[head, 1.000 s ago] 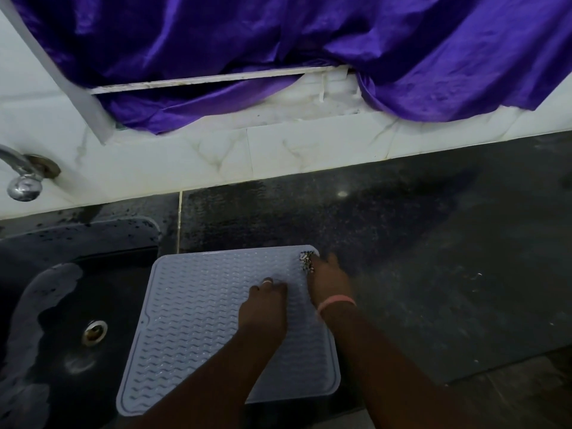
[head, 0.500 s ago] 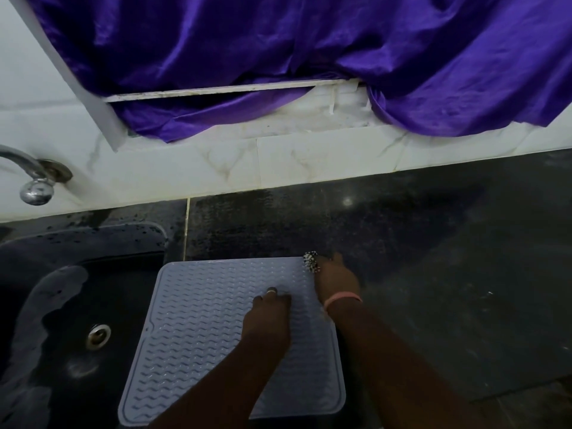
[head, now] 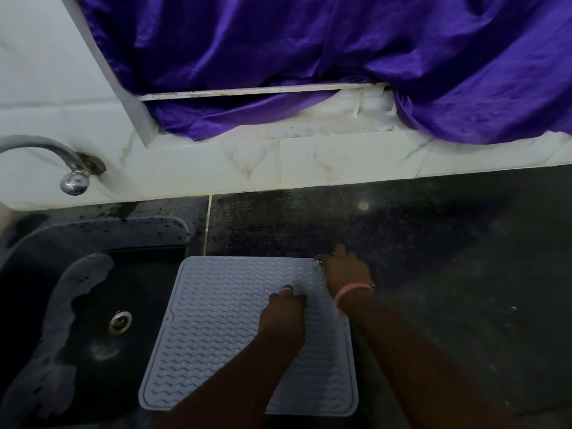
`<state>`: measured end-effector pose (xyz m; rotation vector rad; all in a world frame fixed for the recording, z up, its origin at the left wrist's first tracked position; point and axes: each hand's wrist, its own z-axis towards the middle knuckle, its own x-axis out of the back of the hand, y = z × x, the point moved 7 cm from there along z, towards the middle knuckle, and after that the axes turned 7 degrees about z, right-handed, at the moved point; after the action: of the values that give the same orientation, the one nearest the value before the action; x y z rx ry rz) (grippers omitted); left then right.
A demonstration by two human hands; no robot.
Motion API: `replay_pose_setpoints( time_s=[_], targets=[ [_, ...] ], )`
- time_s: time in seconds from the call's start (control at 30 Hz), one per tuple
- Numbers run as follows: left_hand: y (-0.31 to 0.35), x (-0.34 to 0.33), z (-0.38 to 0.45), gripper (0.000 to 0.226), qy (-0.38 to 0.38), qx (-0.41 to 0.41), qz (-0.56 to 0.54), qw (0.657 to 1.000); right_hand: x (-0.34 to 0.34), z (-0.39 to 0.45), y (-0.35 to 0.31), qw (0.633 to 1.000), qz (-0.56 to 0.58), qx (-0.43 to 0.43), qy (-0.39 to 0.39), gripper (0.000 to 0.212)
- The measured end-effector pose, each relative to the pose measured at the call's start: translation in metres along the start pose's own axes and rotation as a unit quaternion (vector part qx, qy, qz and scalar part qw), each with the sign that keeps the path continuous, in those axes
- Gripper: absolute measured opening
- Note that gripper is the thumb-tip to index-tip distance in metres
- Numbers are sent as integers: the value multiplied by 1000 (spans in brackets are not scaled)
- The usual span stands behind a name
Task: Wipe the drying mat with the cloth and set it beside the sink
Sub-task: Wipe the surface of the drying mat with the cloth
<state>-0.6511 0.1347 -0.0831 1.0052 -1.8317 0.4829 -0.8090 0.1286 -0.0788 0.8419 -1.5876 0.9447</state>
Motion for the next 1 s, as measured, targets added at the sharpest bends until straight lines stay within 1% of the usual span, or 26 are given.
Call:
replay_pose_setpoints(
  time_s=[0.03,0.1,0.17,0.23,0.3,0.33,0.37,0.43,0.5,0.57,0.67,0.77,0.87,1.0],
  targets=[
    [0,0,1,68,-8,-4,7,1000,7,4,7,1000,-13,-25,-8,30],
    [-2,2,4,72,-22,-10,12,1000,20,9,12,998,5,-57,-28,26],
    [-8,7,8,62,-21,-10,-32,999,21,13,-8,997,36,-27,-56,28],
    [-23,18,11,47,21,0,-82,996,11,14,-41,994,73,8,-87,33],
    [-51,29,10,38,83,35,-86,992,-6,13,-74,989,105,29,-102,37],
    [-70,31,9,37,97,57,-80,990,-14,13,-88,988,109,40,-97,38],
    [-90,30,8,39,96,74,-76,990,-18,12,-97,989,106,48,-88,41],
    [-132,22,5,53,64,100,-62,991,-20,11,-104,991,93,54,-80,46],
    [-162,12,1,67,29,107,-49,993,-20,10,-100,991,69,76,-82,48],
    [-175,7,-2,73,22,99,-53,993,-17,10,-95,991,33,93,-92,49],
    [-173,13,6,72,29,80,-29,996,-10,13,-87,996,-4,44,-83,39],
    [-182,28,13,62,43,68,-6,997,4,20,-107,996,-24,-39,-78,26],
    [-201,36,11,59,81,82,18,993,-3,23,-122,989,25,-118,-80,27],
    [-226,20,7,65,84,82,-30,993,-17,16,-127,964,102,-237,-58,30]
  ],
)
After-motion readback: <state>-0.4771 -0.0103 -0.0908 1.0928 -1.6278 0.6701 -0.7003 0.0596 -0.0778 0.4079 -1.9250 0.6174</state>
